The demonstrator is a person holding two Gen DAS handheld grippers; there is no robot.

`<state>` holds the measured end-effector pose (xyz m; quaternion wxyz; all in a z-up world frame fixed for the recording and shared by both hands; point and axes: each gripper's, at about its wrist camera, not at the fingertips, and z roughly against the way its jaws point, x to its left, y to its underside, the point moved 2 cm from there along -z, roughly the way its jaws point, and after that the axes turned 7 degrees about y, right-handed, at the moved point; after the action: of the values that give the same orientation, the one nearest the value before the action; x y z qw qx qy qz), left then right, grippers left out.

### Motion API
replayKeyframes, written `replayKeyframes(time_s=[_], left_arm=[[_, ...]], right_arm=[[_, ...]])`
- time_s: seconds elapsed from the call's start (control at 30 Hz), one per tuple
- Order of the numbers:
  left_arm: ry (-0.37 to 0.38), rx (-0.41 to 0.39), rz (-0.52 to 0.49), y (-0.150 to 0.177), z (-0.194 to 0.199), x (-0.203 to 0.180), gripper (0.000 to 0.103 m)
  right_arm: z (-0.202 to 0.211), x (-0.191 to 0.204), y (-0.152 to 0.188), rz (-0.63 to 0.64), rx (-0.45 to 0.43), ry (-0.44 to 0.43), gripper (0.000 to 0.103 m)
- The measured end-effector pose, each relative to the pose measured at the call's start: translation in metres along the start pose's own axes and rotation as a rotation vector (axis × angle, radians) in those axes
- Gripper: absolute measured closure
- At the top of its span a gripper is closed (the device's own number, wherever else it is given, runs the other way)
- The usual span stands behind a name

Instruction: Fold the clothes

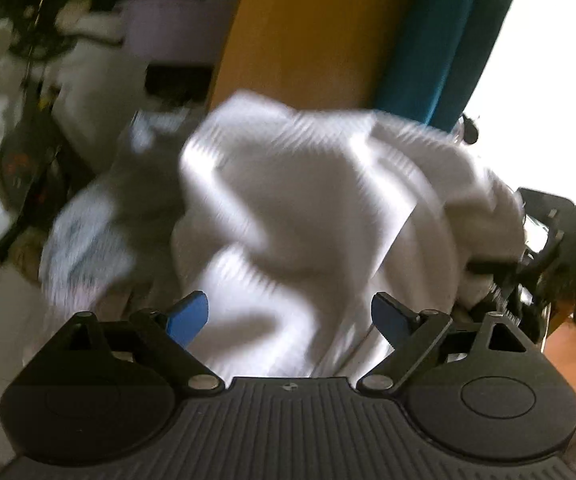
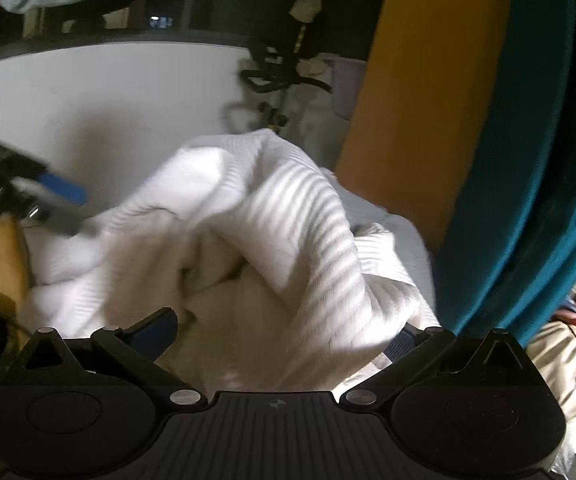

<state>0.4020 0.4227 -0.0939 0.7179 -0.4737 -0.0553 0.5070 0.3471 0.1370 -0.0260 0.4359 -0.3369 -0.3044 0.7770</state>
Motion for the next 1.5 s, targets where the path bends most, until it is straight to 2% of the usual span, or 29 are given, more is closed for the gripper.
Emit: replayKeyframes(time_s=[0.17, 0.3, 0.47, 0.53, 0.77, 0.8, 0.87, 0.9, 0.97, 1.03, 1.1, 1.13, 1.23, 1.33, 1.4, 1.43, 1.5], left_arm=[[-0.019, 0.042, 0.062, 0.025, -0.012, 0.027, 0.012], [0.029, 0.039, 0.129, 0.029, -0.006, 0.044, 0.010], [0.098, 0.034, 0.150, 0.028, -0.013, 0.052, 0.003], [0.099, 0.053, 0.157, 0.028, -0.025, 0.050, 0.002], [0.069, 0.075, 0.176, 0.029, -0.055, 0.039, 0.001], [0.086, 0.073, 0.194, 0.029, -0.057, 0.039, 0.001], [0.126, 0.074, 0.232, 0.031, -0.059, 0.040, 0.017], [0.138, 0.076, 0.249, 0.031, -0.058, 0.040, 0.029], [0.161, 0.079, 0.283, 0.032, -0.056, 0.041, 0.041], [0.169, 0.076, 0.280, 0.030, -0.047, 0.035, 0.059], [0.189, 0.067, 0.267, 0.025, -0.035, 0.024, 0.064], [0.210, 0.047, 0.270, 0.022, -0.029, 0.019, 0.067], [0.284, -0.037, 0.289, 0.006, -0.009, 0.007, 0.069], [0.335, -0.135, 0.311, -0.013, 0.010, 0.006, 0.069], [0.324, -0.150, 0.279, -0.018, 0.011, 0.005, 0.069], [0.289, -0.134, 0.252, -0.018, 0.007, 0.004, 0.069], [0.209, -0.071, 0.206, -0.008, -0.008, 0.000, 0.069]], right_arm=[[0.003, -0.013, -0.004, -0.023, -0.001, 0.010, 0.001], [-0.007, -0.034, -0.006, -0.052, 0.009, 0.041, 0.001], [-0.047, -0.054, 0.004, -0.130, 0.091, -0.092, 0.001], [-0.070, -0.056, 0.007, -0.142, 0.137, -0.149, 0.001], [-0.136, -0.063, 0.010, -0.203, 0.229, -0.183, 0.001], [-0.144, -0.063, 0.010, -0.221, 0.243, -0.189, 0.001], [-0.153, -0.063, 0.012, -0.256, 0.258, -0.206, 0.001], [-0.157, -0.063, 0.013, -0.273, 0.264, -0.215, 0.001], [-0.152, -0.057, 0.011, -0.256, 0.242, -0.246, 0.017], [-0.139, -0.050, 0.006, -0.228, 0.222, -0.274, 0.052], [-0.123, -0.043, -0.004, -0.221, 0.196, -0.344, 0.066], [-0.115, -0.039, -0.009, -0.218, 0.182, -0.381, 0.070], [-0.090, -0.030, -0.027, -0.215, 0.119, -0.477, 0.072], [-0.071, -0.035, -0.051, -0.243, 0.008, -0.480, 0.072], [-0.082, -0.042, -0.059, -0.241, 0.000, -0.443, 0.072], [-0.089, -0.045, -0.062, -0.238, -0.001, -0.423, 0.072], [-0.104, -0.036, -0.049, -0.186, 0.061, -0.377, 0.072]])
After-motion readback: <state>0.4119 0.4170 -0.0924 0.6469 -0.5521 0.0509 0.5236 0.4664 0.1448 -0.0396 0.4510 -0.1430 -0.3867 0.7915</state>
